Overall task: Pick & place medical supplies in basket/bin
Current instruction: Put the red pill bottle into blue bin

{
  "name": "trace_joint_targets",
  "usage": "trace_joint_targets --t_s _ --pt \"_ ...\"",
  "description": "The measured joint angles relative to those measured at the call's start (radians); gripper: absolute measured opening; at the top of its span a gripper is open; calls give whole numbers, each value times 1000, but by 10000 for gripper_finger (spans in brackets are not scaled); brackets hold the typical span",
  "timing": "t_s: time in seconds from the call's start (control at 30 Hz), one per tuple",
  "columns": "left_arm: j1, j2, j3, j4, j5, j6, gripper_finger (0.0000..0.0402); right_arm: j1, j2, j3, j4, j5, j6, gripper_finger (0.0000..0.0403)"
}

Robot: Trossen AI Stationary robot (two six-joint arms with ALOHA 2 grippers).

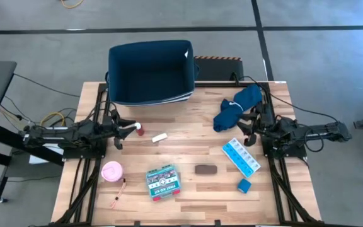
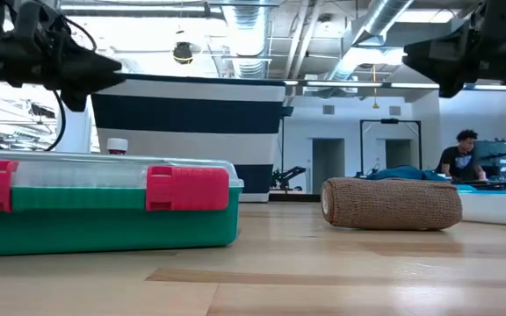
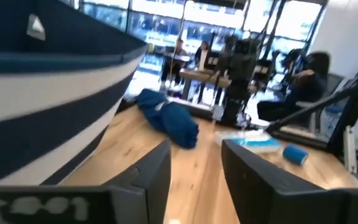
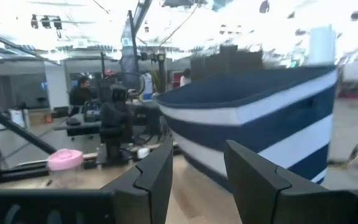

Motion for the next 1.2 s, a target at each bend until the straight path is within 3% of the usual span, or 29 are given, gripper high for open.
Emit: trace_joint_targets --t_s 0.27,0.43,0.67,0.87,1.2 --pt "-14 167 2 -53 -54 -217 143 -64 35 0 81 -4 -57 138" --pt "-24 270 124 -56 -86 -167 143 -69 91 0 70 -9 -32 154" --pt "-60 429 297 -346 -120 -144 143 -67 166 24 64 -63 42 192" --pt "-102 543 367 -450 -133 -154 143 -53 240 54 66 -80 41 203" --pt "-137 623 387 -531 -262 -166 143 -53 330 62 74 -79 41 183"
